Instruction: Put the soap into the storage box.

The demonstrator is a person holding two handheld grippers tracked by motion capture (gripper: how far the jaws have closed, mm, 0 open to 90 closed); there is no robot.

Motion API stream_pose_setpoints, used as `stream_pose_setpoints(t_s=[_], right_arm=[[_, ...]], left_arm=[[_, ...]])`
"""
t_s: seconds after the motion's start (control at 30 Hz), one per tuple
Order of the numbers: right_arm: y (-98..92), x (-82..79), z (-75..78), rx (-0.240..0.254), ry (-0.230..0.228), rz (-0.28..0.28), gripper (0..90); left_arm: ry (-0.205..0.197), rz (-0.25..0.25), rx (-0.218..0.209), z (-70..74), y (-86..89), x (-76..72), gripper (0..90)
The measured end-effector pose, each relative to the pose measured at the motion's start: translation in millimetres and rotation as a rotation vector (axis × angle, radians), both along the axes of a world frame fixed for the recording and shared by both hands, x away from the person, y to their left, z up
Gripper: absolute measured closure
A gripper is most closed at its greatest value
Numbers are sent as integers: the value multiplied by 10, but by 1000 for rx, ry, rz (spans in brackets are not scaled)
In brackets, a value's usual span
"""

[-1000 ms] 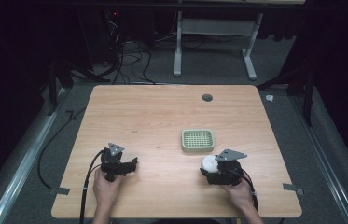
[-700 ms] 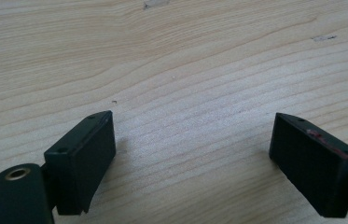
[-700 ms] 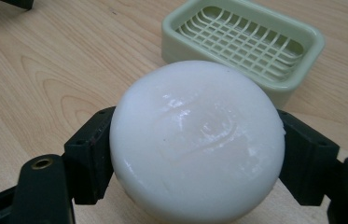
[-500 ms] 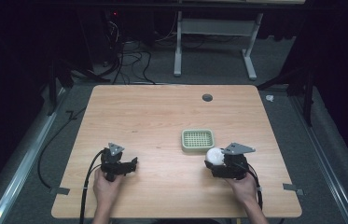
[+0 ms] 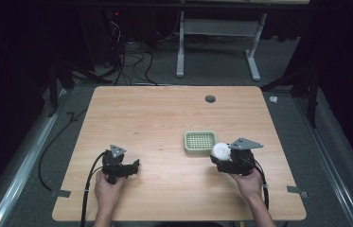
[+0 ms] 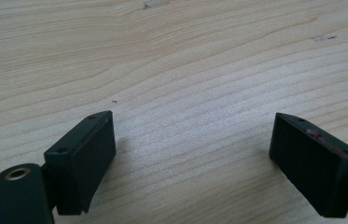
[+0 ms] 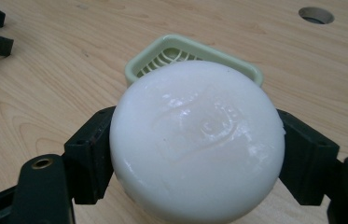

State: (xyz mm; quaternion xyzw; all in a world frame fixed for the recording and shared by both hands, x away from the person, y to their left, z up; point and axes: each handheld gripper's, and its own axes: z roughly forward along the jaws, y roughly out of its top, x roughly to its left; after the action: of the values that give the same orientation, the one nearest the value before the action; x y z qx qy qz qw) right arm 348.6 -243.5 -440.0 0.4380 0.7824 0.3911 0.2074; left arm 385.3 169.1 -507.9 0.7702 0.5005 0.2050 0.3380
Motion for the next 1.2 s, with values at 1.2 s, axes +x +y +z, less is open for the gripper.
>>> stream_pose_setpoints(t_s=[1.2], right_arm=[[45, 410, 153, 30, 19, 4, 245]], left_arm=[[0, 0, 0, 0, 0, 0, 149]])
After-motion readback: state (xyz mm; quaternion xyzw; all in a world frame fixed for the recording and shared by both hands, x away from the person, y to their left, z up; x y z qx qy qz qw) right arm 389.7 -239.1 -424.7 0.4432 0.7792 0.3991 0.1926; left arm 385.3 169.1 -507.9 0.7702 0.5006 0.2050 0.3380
